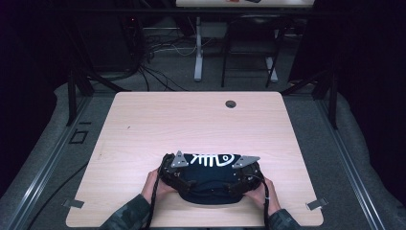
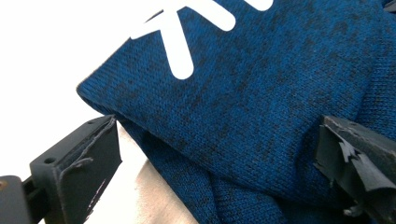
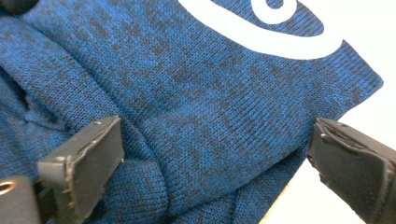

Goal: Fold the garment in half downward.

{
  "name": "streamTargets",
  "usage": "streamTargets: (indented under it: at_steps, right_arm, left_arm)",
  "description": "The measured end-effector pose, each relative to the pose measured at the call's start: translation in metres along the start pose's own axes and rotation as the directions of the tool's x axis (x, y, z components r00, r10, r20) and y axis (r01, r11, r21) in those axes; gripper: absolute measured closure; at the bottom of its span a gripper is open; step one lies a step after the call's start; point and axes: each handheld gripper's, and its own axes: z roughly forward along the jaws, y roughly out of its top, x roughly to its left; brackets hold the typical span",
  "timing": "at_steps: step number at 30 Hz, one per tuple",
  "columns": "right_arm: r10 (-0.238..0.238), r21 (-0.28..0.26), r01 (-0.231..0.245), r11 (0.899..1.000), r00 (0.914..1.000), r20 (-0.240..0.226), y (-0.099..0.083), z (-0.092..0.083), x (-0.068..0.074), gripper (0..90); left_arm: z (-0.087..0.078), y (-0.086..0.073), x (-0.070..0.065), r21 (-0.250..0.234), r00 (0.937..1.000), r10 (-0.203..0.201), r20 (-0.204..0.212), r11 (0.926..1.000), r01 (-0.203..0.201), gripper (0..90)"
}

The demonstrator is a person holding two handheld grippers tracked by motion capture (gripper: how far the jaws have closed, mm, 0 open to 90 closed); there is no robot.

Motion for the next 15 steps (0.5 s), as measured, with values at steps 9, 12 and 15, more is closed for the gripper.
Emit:
streamTargets:
  at_steps: [9, 12, 15]
  right_arm:
    - [0.035, -0.083, -0.034, 0.996, 0.9994, 0.01, 0.002, -0.022, -0.006, 0.0]
    - [0.049, -0.101, -0.046, 0.994, 0.9985, 0.026, 0.0, -0.031, -0.011, 0.0]
    - [0.07, -0.109, -0.065, 0.992, 0.9966, 0.043, -0.005, -0.037, -0.017, 0.0]
  left_arm:
    - [-0.021, 0.001, 0.005, -0.08, 0.9994, -0.028, -0.021, 0.9964, 0.027, 0.0]
    - [-0.028, -0.003, 0.011, -0.097, 0.9974, -0.051, -0.051, 0.9942, 0.046, 0.0]
    - [-0.035, -0.008, 0.017, -0.108, 0.9943, -0.074, -0.076, 0.9919, 0.066, 0.1]
